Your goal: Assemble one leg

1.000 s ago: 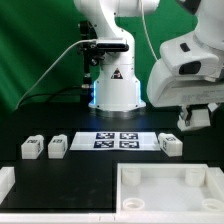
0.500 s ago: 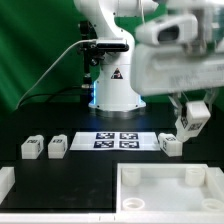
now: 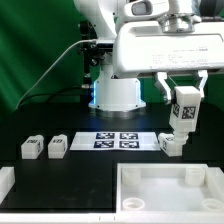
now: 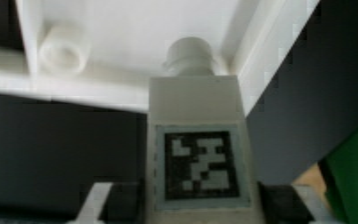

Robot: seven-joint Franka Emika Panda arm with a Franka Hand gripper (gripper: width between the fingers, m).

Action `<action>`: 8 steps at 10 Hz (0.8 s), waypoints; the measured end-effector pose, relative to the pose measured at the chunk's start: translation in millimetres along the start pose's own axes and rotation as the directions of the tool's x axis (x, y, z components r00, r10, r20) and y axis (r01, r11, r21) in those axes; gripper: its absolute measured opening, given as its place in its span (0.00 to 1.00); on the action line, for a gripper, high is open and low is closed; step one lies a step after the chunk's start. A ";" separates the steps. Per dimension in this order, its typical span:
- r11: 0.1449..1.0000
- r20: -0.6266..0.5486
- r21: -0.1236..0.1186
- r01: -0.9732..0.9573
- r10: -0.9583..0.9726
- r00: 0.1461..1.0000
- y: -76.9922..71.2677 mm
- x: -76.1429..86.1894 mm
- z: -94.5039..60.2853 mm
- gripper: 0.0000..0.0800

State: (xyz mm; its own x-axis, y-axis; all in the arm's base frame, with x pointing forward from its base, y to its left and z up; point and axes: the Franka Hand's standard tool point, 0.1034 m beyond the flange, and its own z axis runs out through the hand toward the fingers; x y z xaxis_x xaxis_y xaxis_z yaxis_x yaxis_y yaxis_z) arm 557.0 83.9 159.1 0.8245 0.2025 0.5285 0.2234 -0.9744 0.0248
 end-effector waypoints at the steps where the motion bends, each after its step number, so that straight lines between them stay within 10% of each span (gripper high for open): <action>1: 1.000 0.043 0.010 0.001 -0.001 0.999 -2.4 -6.2 3.1 0.37; 4: 1.000 0.013 0.019 -0.012 0.012 1.000 0.4 34.4 28.1 0.37; 8: 0.999 0.013 0.033 -0.021 0.020 1.000 -4.2 43.7 66.0 0.37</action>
Offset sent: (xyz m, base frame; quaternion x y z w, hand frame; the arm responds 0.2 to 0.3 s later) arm 0.0722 0.0171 -0.0003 0.0087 0.0341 0.0276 0.9990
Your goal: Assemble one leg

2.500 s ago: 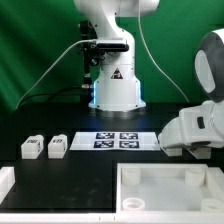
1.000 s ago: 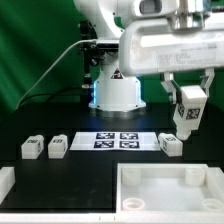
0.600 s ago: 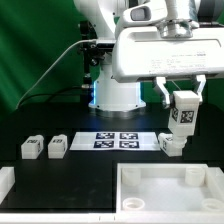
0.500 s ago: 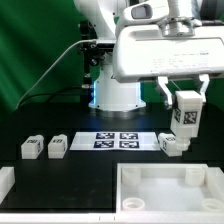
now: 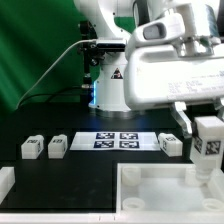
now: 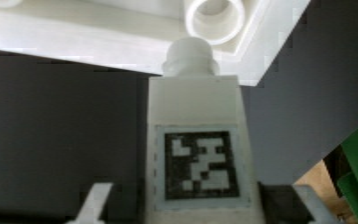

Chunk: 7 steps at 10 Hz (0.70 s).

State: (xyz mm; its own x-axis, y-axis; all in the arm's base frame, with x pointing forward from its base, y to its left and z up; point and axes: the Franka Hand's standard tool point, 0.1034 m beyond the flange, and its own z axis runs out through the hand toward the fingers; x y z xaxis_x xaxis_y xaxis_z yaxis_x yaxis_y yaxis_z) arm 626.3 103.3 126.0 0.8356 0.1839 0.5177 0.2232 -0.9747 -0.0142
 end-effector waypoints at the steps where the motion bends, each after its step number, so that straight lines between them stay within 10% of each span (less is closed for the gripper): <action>1: 1.000 -0.001 -0.001 -0.004 0.004 1.000 2.5 -1.1 5.9 0.37; 7: 1.000 0.015 0.017 0.013 -0.014 1.000 -16.7 -15.8 27.5 0.37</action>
Offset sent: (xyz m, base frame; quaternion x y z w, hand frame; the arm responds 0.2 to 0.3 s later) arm 0.0043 0.0085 -0.0142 -0.0119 0.0024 0.0124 0.9998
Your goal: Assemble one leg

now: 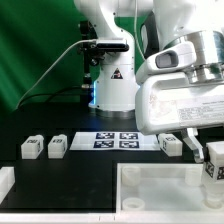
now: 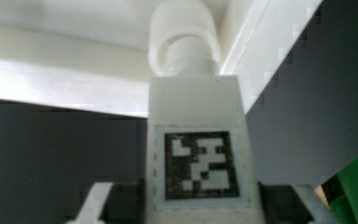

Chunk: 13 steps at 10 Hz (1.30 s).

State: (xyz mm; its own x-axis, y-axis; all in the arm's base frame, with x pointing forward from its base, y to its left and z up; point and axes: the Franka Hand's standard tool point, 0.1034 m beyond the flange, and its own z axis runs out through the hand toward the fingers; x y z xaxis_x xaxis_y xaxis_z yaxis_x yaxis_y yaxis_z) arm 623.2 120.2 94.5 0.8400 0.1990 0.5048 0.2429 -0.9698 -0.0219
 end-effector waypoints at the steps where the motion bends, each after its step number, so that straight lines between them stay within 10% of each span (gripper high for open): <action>1: 1.000 -0.011 -0.002 0.000 0.000 1.000 0.1 0.6 1.1 0.37; 11: 1.000 -0.085 -0.020 -0.007 0.006 0.996 2.3 -10.2 17.4 0.37; 12: 1.000 -0.080 -0.019 -0.007 0.006 0.997 2.1 -11.2 18.0 0.58; 13: 1.000 -0.080 -0.019 -0.007 0.006 0.997 2.1 -11.3 18.1 0.58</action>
Offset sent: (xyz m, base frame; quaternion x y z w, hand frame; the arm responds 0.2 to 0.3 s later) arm -0.0011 -0.0077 -0.0076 -0.0110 0.0070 -0.0090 0.9999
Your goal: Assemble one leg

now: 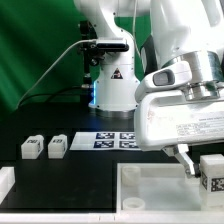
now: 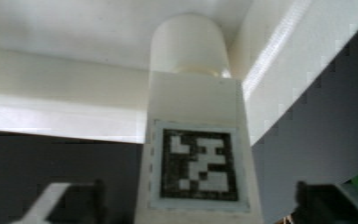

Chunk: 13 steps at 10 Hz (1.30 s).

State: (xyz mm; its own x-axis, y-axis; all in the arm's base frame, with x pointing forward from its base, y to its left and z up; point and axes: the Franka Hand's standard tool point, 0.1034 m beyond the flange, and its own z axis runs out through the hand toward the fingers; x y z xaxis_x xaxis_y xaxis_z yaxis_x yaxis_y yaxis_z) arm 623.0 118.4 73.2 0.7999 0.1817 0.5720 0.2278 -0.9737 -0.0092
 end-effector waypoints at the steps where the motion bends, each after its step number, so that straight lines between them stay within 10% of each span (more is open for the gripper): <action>1: 1.000 0.001 0.000 0.000 0.000 1.000 0.0 -0.3 0.1 0.75; 13: 1.000 0.114 0.013 -0.010 0.009 0.993 3.7 -0.9 -9.9 0.81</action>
Offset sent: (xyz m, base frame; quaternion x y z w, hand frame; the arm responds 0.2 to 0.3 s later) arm 0.0000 0.0000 0.0000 0.0000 0.0000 0.0000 1.0000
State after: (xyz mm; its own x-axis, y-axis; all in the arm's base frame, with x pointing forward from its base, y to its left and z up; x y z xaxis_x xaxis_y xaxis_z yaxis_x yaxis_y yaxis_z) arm 617.6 113.3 80.8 0.8598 0.1876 0.4749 0.2268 -0.9736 -0.0261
